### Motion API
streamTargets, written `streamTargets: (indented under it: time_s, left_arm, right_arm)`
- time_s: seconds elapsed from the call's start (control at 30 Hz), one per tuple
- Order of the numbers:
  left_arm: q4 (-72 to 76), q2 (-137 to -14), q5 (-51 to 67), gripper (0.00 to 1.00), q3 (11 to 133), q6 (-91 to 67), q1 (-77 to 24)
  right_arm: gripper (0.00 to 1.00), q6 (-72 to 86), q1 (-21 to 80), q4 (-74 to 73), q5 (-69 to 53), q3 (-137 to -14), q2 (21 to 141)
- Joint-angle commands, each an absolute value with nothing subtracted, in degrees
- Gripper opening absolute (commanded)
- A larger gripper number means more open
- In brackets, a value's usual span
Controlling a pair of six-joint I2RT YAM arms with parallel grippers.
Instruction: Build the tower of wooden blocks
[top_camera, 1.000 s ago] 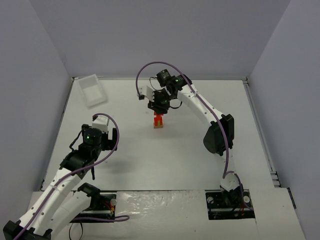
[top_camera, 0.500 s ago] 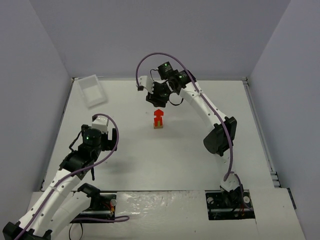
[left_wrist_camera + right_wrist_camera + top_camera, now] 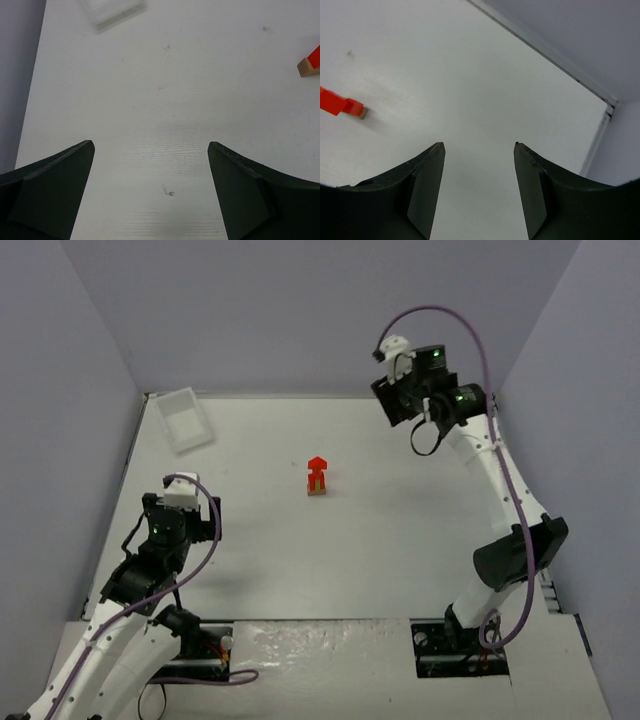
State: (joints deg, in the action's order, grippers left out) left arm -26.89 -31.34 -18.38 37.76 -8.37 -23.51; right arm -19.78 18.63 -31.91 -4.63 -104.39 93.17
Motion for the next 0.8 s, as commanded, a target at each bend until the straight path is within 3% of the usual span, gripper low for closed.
streamTargets:
  time_s: [0.0,0.23,0.53,0.77]
  left_arm:
    - [-27.44,-31.69,-20.44,0.96,43.61,-8.34,-23.2]
    - [-29.55,-32.52,-21.3,0.96,47.3,-10.89,-23.29]
    - [-32.5,-32.42,-22.27,0.96,48.08,-10.26,-23.2]
    - [-32.51,-34.12,-22.15,0.97,47.98,-11.43,-23.2]
  right_arm:
    - [0.56,-9.86,14.76,-22.55,0.54,-93.56,80.34]
    - [0.67,-4.05,13.63,-17.75,12.68,-73.49,59.59]
    - [0.98,0.0,13.71,-16.96,16.12,-55.94,38.07]
    - [1.0,-0.76,13.8,-16.96,17.14,-51.31,30.11]
